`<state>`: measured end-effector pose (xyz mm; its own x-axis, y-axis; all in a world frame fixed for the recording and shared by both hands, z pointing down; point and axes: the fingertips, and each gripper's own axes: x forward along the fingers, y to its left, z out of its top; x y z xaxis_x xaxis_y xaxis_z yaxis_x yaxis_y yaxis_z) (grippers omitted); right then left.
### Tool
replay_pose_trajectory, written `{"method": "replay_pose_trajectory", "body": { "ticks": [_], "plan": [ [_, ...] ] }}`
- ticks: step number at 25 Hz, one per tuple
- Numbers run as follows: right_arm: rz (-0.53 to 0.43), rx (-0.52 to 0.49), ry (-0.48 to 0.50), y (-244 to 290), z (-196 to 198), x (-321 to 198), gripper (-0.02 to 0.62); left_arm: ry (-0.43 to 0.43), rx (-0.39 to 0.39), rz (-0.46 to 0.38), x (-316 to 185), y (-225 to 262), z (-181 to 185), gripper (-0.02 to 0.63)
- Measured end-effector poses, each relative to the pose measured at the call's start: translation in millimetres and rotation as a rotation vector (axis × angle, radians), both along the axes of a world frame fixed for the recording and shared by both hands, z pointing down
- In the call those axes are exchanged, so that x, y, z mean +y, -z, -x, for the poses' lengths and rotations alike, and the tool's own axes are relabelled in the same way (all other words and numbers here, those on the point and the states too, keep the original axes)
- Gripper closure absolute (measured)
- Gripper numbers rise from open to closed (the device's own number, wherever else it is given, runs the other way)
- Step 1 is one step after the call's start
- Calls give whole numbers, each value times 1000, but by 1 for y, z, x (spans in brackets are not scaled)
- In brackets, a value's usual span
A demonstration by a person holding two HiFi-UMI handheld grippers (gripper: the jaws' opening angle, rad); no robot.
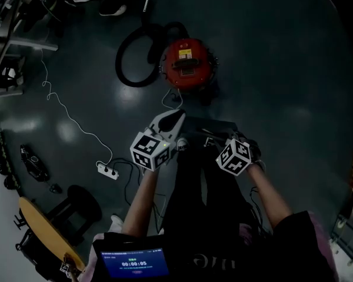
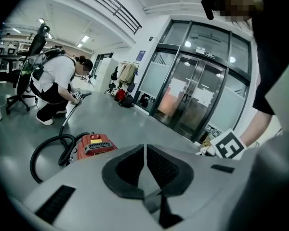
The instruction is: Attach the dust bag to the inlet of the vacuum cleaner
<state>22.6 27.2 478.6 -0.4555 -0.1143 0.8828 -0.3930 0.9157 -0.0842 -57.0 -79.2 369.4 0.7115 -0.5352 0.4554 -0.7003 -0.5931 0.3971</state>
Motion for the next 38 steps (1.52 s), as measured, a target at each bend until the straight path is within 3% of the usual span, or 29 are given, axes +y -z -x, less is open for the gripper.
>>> {"method": "replay_pose_trajectory", "body": {
  "ticks": [7,11,15,18,23,26,34,38],
  "plan": [
    [62,-28,12,-70,6,-31,557,-79,-139,-28,-80,-85,5,598],
    [81,-22,-7,-103,5,-40,557,-130,-220,-46,-128,-127,10,512],
    [96,-9,-27,-134,7,-47,557,-197,-315,-72,-171,-167,14,482],
    [107,5,-6,-155,9,-52,557,-293,-407,-92,-194,-198,13,454],
    [115,20,-1,-185,7,-66,557,-541,-601,-132,-200,-244,3,438],
    [99,35,-11,-193,9,-81,557,-632,-677,-174,-206,-257,0,397],
    [45,68,13,-209,8,-98,557,-682,-706,-171,-225,-272,-2,376],
    [38,88,32,-214,4,-106,557,-750,-727,-178,-221,-278,-3,430]
  ]
}}
